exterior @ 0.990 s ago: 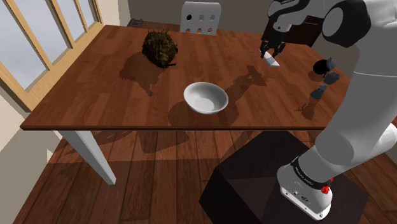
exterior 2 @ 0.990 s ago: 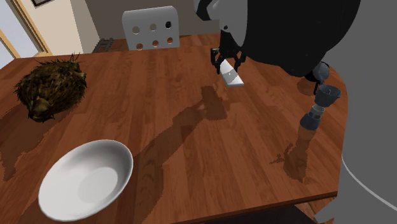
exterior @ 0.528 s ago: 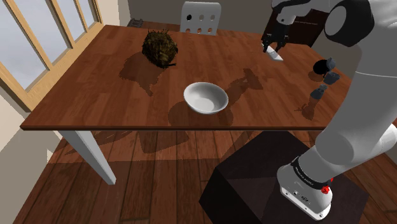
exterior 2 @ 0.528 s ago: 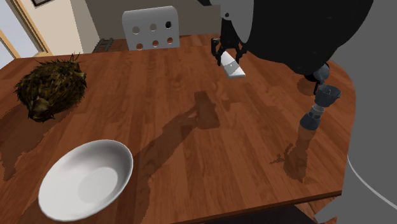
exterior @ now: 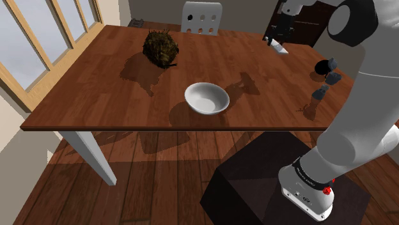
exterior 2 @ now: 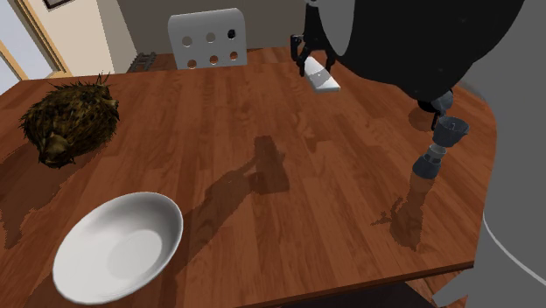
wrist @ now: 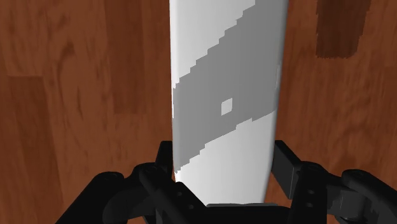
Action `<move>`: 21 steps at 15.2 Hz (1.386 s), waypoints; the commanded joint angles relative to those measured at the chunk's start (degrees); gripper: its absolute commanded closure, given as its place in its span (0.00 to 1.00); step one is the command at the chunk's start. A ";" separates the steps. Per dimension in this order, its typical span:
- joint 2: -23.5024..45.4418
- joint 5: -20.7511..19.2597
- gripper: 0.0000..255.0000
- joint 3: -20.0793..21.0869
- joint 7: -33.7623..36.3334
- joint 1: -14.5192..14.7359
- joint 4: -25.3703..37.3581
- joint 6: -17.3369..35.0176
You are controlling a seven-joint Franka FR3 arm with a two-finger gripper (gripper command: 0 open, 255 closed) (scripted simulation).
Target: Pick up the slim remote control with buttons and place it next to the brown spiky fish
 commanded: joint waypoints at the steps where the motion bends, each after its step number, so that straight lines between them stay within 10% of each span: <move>1: -0.06 -0.03 1.00 -0.07 -0.05 -0.20 1.41 -1.48; 13: 1.25 0.33 1.00 -0.20 0.12 -1.51 12.07 -10.80; 21: -7.71 -3.41 1.00 1.97 10.22 7.94 -0.33 -6.69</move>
